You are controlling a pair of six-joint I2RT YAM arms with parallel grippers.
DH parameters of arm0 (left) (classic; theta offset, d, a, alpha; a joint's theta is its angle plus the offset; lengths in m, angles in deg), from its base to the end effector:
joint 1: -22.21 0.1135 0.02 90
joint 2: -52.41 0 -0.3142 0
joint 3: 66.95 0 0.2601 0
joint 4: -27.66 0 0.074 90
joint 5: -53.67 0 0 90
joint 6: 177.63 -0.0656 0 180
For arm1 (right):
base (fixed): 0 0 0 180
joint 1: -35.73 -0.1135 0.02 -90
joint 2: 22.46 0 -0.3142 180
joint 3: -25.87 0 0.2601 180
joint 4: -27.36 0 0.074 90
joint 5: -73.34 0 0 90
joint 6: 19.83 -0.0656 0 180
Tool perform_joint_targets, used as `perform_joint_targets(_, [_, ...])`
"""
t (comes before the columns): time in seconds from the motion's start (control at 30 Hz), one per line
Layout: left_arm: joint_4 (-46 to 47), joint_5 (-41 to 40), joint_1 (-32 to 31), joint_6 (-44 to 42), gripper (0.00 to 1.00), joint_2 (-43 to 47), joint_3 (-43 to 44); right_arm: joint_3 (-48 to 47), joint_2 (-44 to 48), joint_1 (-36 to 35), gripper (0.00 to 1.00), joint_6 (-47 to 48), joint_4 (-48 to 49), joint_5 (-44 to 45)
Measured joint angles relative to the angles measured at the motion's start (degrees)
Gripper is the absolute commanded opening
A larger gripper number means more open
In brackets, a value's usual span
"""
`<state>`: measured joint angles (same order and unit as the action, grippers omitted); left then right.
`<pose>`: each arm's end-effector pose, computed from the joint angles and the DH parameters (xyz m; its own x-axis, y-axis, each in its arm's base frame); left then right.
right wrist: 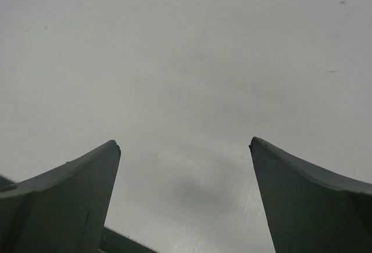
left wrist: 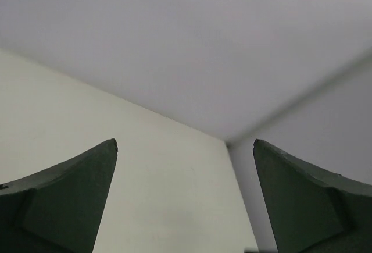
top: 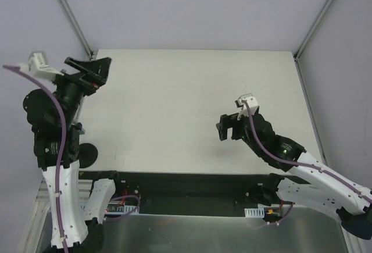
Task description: Place the phone on the phone stand
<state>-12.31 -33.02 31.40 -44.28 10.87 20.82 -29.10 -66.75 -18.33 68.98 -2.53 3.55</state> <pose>0.1027 0.0128 0.5249 0.1488 -0.6701 -0.7272 -0.0009 0.7353 -0.6778 0.1232 0.1314 0.3365 -0.2049 -0.2494 -0.9465 -0.5642 0.8203 -0.0940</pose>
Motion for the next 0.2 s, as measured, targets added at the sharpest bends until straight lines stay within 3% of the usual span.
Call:
perform_joint_targets(0.1, [20.48,25.33,-2.27,2.03,0.99,-4.48,-1.07,-3.91,1.60,0.15,0.97,-1.40,-5.88,9.99])
perform_joint_targets(0.2, [32.35,40.68,-4.94,5.62,0.99,-9.88,-0.94,-8.55,5.57,0.15,0.97,-1.09,-11.89,16.31])
